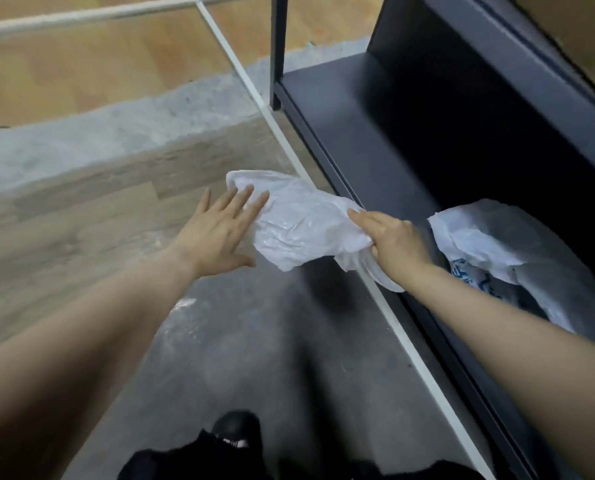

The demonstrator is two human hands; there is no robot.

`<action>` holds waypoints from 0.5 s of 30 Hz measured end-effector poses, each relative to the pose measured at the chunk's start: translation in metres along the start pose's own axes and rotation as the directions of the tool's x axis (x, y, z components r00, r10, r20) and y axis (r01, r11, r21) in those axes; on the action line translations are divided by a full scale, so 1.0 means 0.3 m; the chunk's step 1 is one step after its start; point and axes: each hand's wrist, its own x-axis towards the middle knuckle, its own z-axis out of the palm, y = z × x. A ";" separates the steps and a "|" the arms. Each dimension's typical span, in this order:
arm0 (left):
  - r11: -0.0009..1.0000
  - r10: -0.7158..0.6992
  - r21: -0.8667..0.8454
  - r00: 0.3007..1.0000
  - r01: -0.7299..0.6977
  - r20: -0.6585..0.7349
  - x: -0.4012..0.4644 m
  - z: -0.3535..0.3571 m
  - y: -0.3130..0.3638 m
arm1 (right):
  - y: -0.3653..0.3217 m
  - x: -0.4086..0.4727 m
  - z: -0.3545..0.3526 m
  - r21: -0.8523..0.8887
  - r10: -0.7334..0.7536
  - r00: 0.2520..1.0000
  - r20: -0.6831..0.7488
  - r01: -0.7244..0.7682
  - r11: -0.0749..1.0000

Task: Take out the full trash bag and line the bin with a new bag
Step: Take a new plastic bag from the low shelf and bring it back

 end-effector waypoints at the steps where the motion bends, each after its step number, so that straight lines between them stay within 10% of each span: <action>1: 0.999 -0.018 -0.033 1.000 0.018 0.007 -0.044 -0.047 -0.001 | -0.045 0.005 -0.062 0.023 0.036 0.999 0.027 -0.036 0.999; 15: 0.983 -0.031 -0.180 0.999 0.037 0.037 -0.666 -1.008 -0.093 | -0.820 0.155 -1.018 -0.234 -0.049 0.895 0.442 0.169 0.957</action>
